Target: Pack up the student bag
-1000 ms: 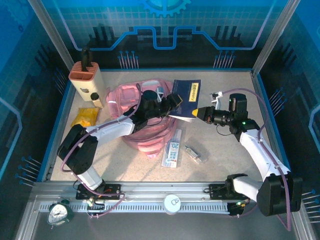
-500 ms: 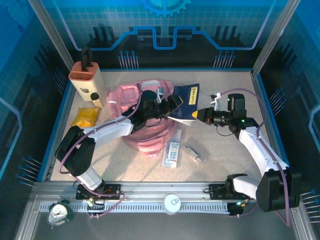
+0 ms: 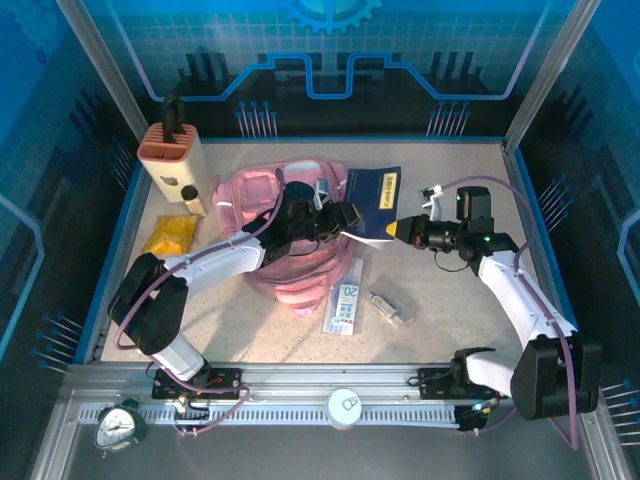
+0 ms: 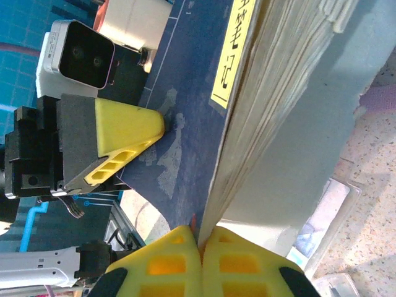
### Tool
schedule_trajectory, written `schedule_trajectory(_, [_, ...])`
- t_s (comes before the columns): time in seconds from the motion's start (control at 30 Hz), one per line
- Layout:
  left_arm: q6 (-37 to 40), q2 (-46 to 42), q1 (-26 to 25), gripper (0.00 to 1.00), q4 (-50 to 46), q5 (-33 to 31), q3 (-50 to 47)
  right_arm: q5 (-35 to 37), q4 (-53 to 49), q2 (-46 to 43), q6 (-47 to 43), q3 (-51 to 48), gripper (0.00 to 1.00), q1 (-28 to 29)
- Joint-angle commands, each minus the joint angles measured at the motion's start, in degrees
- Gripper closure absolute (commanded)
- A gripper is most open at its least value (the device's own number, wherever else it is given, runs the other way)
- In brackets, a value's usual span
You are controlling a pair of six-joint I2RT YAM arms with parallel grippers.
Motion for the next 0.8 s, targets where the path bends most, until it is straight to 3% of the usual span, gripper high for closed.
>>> schedule_trajectory(0.0, [1.2,-2.8,-0.1,0.80,0.4,1.3,2.6,-0.6,-0.6,-0.2,-1.7,1.7,0.87,-0.7])
schedule_trajectory(0.1, [1.3,-2.9,-0.1,0.89,0.7,1.2,3.2,-0.3,-1.2,-0.6,-1.3,1.7,0.76,-1.0])
schedule_trajectory(0.2, [1.1,-3.1,-0.1,0.96,1.8,1.2,3.3,-1.2,-0.6,-1.4,0.1,0.8,0.58,-1.7])
schedule_trajectory(0.33, [0.4,-3.8,-0.2,1.00,3.9,0.9,3.4,-0.3,0.2,-2.6,5.2,-1.5,0.32,-3.7])
schedule_trajectory(0.4, [-0.1,-4.1,-0.6,1.00,5.3,0.3,3.5,-2.8,5.0,-2.3,10.9,-3.9,0.16,-4.7])
schedule_trajectory(0.5, [-0.7,-4.3,-1.2,1.00,7.4,-0.3,3.9,-5.3,10.8,-0.4,17.3,-5.0,0.00,-4.2])
schedule_trajectory(0.77, [0.2,-3.7,-3.2,1.00,11.1,-3.8,4.7,-7.2,27.8,4.1,31.6,-6.6,0.00,0.3])
